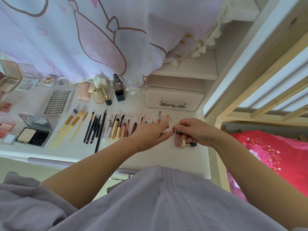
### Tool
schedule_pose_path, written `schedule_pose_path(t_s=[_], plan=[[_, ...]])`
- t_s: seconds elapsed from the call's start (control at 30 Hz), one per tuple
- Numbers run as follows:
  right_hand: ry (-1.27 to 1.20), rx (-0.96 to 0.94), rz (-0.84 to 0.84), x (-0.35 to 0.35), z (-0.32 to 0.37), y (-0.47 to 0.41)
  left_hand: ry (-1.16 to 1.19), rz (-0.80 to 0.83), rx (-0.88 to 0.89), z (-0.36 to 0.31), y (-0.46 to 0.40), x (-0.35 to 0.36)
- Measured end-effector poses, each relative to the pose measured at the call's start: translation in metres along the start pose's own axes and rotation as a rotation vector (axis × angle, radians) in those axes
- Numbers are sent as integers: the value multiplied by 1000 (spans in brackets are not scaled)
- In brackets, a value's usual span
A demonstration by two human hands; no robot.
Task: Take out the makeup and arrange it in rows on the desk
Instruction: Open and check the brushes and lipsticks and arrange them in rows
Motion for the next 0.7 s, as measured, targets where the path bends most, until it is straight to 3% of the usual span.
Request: schedule_pose_path(t_s=[0.33, 0.6, 0.7], plan=[[-54, 18, -48, -27, -6, 6, 60, 90, -35, 15, 10, 6], [-11, 70, -56, -18, -27, 3, 674, 58, -323, 17, 4, 36], [-28, 80, -73, -18, -34, -4, 718, -10, -404, 19, 0, 39]])
Point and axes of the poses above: each hand's wrist, its own y-axis away from the middle knuckle, its own x-axis out of the palm, z = x × y, the point moved 2 cm from there along -y, towards the middle knuckle, and after that the axes turned 15 degrees about -y, right-handed, at the moved point
